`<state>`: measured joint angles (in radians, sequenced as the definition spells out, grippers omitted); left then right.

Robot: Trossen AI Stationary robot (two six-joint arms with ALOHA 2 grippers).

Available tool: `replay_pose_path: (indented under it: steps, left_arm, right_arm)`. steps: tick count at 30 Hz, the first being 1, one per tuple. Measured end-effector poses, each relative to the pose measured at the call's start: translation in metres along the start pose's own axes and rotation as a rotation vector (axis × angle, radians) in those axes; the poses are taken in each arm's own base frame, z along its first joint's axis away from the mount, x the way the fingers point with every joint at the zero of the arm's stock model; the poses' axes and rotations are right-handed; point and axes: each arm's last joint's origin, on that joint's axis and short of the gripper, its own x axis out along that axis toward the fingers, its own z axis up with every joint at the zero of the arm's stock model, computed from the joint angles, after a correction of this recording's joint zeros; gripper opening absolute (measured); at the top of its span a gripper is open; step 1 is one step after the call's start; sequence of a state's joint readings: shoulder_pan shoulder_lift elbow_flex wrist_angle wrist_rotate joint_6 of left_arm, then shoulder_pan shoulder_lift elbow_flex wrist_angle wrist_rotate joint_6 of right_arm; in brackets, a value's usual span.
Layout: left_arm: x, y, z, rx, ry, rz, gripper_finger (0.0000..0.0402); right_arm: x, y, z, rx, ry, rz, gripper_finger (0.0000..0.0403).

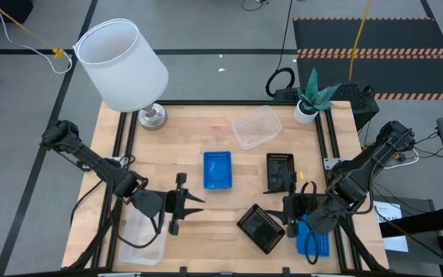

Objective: Stack baskets by color
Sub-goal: Stack the top transparent bin on the bottom transparent bin

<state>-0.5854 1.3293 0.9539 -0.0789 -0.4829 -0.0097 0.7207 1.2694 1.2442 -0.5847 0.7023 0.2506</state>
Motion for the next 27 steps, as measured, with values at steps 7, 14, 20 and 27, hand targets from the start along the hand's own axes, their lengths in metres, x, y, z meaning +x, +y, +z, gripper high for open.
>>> replay_pose_path:
  steps: [7, 14, 20, 27]
  left_arm:
    - [0.0, 0.0, 0.0, -0.004, -0.004, 0.001, 0.0111]
    - [0.0, 0.0, 0.0, -0.004, -0.004, 0.001, 0.0111]
    - [0.0, 0.001, 0.003, -0.007, -0.025, 0.002, 0.0111]
    - [0.002, 0.005, 0.0, 0.0, 0.003, 0.016, 0.0111]
  right_arm:
    - [0.002, -0.005, -0.007, 0.035, 0.075, -0.008, 0.0238]
    - [0.006, -0.011, -0.011, 0.043, 0.1, -0.074, 0.0238]
    - [0.035, -0.033, -0.028, 0.061, 0.138, -0.229, 0.0238]
    - [0.078, -0.08, -0.056, 0.04, 0.234, -0.277, 0.0238]
